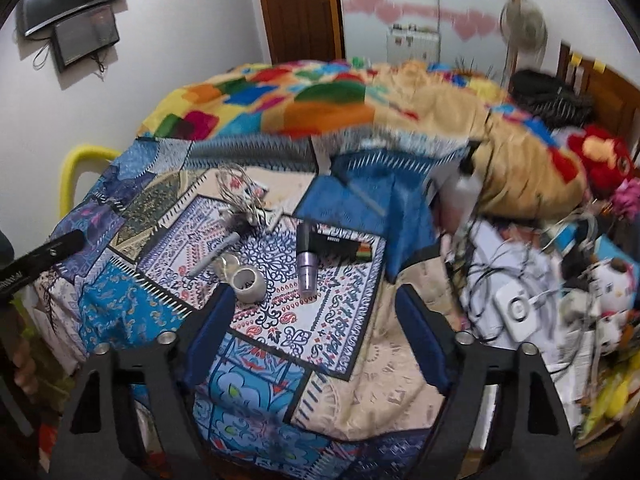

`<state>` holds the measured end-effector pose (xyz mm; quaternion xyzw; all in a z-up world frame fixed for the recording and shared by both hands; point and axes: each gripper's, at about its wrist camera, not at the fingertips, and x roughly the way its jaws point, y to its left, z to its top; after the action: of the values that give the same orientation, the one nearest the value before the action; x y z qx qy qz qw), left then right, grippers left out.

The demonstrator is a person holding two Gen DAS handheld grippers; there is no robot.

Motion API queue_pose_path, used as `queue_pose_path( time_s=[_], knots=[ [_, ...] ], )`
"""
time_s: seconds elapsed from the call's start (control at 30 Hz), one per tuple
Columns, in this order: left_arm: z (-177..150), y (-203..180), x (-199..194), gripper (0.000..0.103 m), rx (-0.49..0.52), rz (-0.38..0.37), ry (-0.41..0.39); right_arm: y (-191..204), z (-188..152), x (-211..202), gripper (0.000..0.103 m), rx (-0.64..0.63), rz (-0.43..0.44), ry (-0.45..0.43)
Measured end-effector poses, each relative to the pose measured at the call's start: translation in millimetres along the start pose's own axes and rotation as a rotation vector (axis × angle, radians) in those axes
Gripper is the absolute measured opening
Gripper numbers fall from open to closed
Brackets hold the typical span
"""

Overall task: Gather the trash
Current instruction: 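Move both tools down toward the items on the quilt, then grasp the white coiled cable with the left tool while the right tool grasps the black TRAINER box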

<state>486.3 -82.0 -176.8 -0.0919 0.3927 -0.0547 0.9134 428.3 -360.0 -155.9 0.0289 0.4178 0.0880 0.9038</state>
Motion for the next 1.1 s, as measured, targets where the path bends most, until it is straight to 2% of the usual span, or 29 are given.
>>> queue_pose_path(
  time_s=[0.07, 0.17, 0.4, 0.47, 0.6, 0.73, 0.83, 0.97, 1.1],
  knots=[
    [4, -8, 21, 0.077, 0.017, -0.013, 0.022, -4, 3, 18, 0.068, 0.026, 0.032, 0.032],
    [12, -17, 49, 0.077, 0.031, -0.045, 0.045, -11, 6, 44, 0.065, 0.052, 0.075, 0.073],
    [37, -38, 110, 0.077, 0.003, -0.141, 0.114, -16, 12, 86, 0.055, 0.057, 0.109, 0.119],
    [41, -44, 122, 0.077, 0.012, -0.14, 0.119, -17, 13, 95, 0.047, 0.066, 0.128, 0.131],
    [47, -55, 144, 0.078, 0.02, -0.153, 0.123, -16, 15, 111, 0.042, 0.07, 0.166, 0.152],
    [52, -60, 162, 0.078, 0.02, -0.157, 0.143, -12, 16, 122, 0.04, 0.045, 0.165, 0.166],
    [52, -62, 169, 0.078, 0.018, -0.158, 0.142, -16, 17, 113, 0.04, 0.041, 0.181, 0.145],
    [53, -64, 177, 0.078, 0.028, -0.162, 0.155, -27, 21, 104, 0.04, -0.001, 0.117, 0.122],
    [53, -67, 178, 0.076, 0.049, -0.144, 0.132, -36, 25, 108, 0.04, -0.107, 0.017, 0.135]
  ],
)
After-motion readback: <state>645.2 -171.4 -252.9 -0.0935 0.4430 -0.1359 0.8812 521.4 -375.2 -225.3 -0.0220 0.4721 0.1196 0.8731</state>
